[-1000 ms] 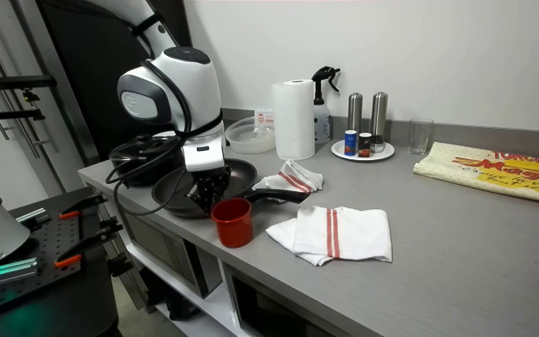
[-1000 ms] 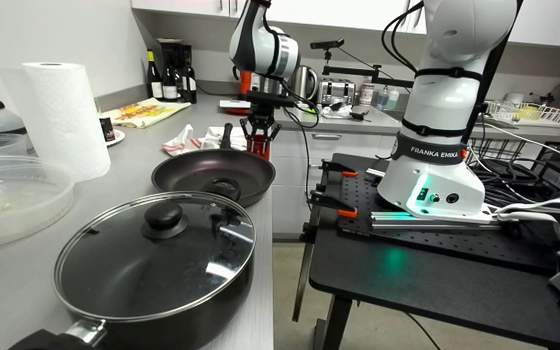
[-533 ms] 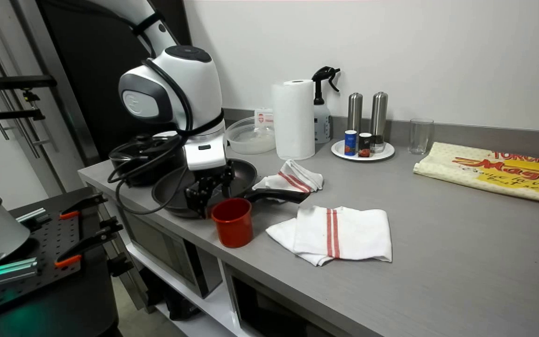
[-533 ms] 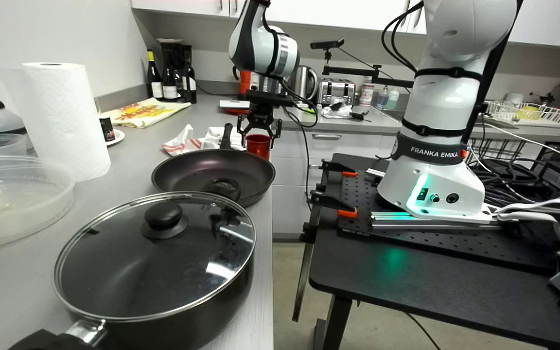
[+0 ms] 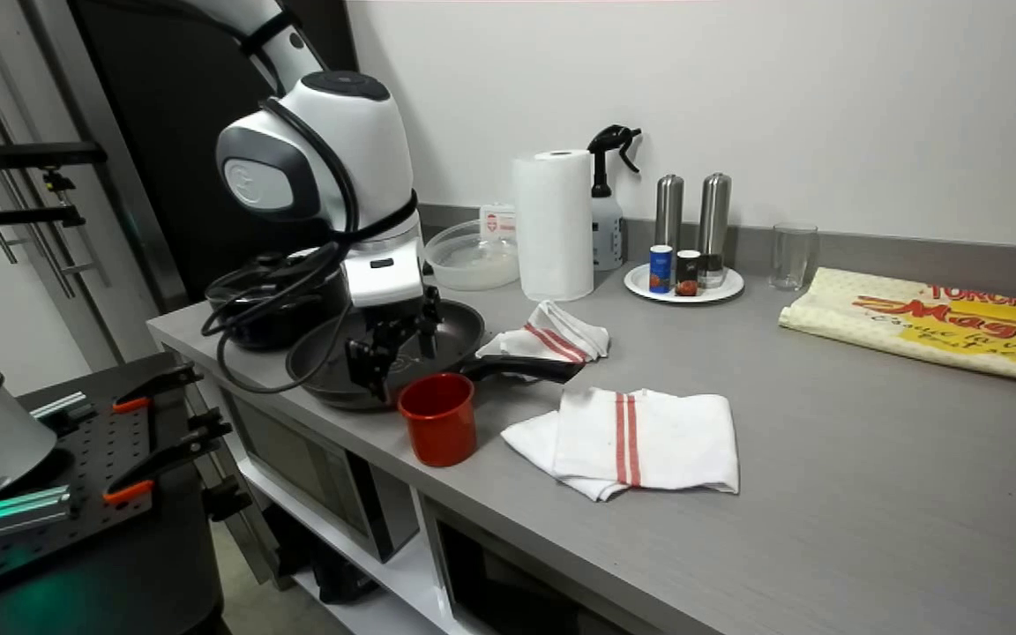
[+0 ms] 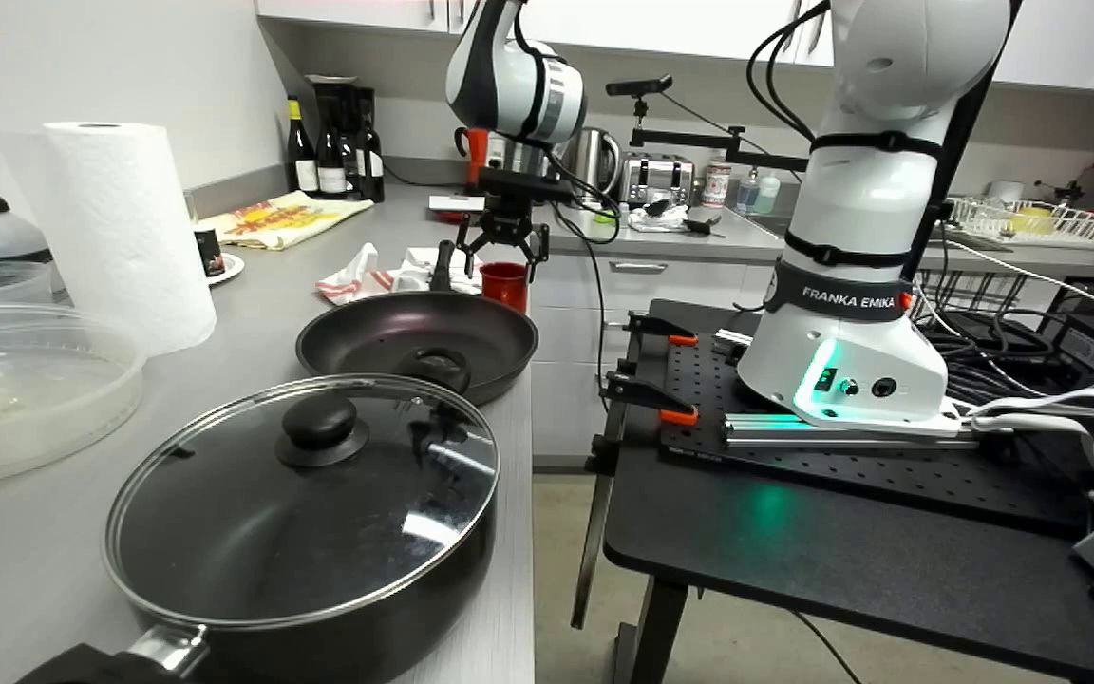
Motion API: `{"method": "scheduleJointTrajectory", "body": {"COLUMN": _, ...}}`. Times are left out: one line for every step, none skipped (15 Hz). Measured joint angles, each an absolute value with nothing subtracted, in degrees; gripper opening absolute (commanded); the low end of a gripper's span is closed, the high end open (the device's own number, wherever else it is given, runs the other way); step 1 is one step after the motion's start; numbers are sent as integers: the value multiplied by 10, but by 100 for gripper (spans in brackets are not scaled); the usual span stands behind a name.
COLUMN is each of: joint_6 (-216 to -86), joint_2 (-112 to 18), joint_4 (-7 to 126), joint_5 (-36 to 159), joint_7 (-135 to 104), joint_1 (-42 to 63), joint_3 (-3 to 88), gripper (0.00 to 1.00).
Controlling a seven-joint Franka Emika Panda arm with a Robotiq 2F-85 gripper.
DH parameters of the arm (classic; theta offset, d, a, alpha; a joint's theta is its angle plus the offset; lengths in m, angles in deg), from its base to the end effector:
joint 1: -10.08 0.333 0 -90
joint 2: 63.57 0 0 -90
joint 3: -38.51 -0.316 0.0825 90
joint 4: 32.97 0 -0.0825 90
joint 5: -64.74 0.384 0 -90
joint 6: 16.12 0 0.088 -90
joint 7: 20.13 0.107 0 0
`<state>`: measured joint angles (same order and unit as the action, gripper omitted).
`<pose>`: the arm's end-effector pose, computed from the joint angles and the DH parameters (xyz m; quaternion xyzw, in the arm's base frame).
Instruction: Move the cup to the right
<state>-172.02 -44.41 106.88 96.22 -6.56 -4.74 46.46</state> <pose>0.4280 -0.2048 0.1644 -0.8400 0.5359 0.0126 0.0837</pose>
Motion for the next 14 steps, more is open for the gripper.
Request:
{"method": "scheduleJointTrajectory", "body": {"joint_6": -1723, "joint_2": -455, "joint_4": 1077, "joint_5": 961, "joint_7": -66, "joint_1": -46, "joint_3": 465, "gripper": 100}}
{"method": "scheduleJointTrajectory", "body": {"joint_6": -1725, "joint_2": -468, "joint_4": 1087, "joint_5": 960, "joint_7": -66, "joint_1": -43, "joint_3": 465, "gripper": 100}}
{"method": "scheduleJointTrajectory", "body": {"joint_6": -1727, "joint_2": -484, "joint_4": 1099, "joint_5": 958, "joint_7": -65, "joint_1": -41, "joint_3": 465, "gripper": 100}}
{"method": "scheduleJointTrajectory", "body": {"joint_6": -1728, "joint_2": -502, "joint_4": 1114, "joint_5": 955, "joint_7": -65, "joint_1": -37, "joint_3": 465, "gripper": 100}}
{"method": "scheduleJointTrajectory", "body": {"joint_6": -1731, "joint_2": -523, "joint_4": 1130, "joint_5": 950, "joint_7": -63, "joint_1": -32, "joint_3": 465, "gripper": 100}}
{"method": "scheduleJointTrajectory", "body": {"joint_6": -1733, "joint_2": -545, "joint_4": 1147, "joint_5": 939, "joint_7": -57, "joint_1": -26, "joint_3": 467, "gripper": 100}}
{"method": "scheduleJointTrajectory", "body": {"joint_6": -1737, "joint_2": -567, "joint_4": 1164, "joint_5": 923, "joint_7": -49, "joint_1": -18, "joint_3": 467, "gripper": 100}}
{"method": "scheduleJointTrajectory", "body": {"joint_6": -1743, "joint_2": -591, "joint_4": 1181, "joint_5": 900, "joint_7": -34, "joint_1": -10, "joint_3": 468, "gripper": 100}}
{"method": "scheduleJointTrajectory", "body": {"joint_6": -1750, "joint_2": -614, "joint_4": 1197, "joint_5": 867, "joint_7": -14, "joint_1": 0, "joint_3": 467, "gripper": 100}}
{"method": "scheduleJointTrajectory", "body": {"joint_6": -1758, "joint_2": -638, "joint_4": 1212, "joint_5": 822, "joint_7": 16, "joint_1": 10, "joint_3": 466, "gripper": 100}}
{"method": "scheduleJointTrajectory", "body": {"joint_6": -1767, "joint_2": -659, "joint_4": 1225, "joint_5": 774, "joint_7": 47, "joint_1": 17, "joint_3": 459, "gripper": 100}}
{"method": "scheduleJointTrajectory", "body": {"joint_6": -1775, "joint_2": -677, "joint_4": 1234, "joint_5": 725, "joint_7": 77, "joint_1": 22, "joint_3": 449, "gripper": 100}}
{"method": "scheduleJointTrajectory", "body": {"joint_6": -1776, "joint_2": -692, "joint_4": 1240, "joint_5": 676, "joint_7": 108, "joint_1": 18, "joint_3": 428, "gripper": 100}}
{"method": "scheduleJointTrajectory", "body": {"joint_6": -1775, "joint_2": -707, "joint_4": 1241, "joint_5": 629, "joint_7": 139, "joint_1": 10, "joint_3": 401, "gripper": 100}}
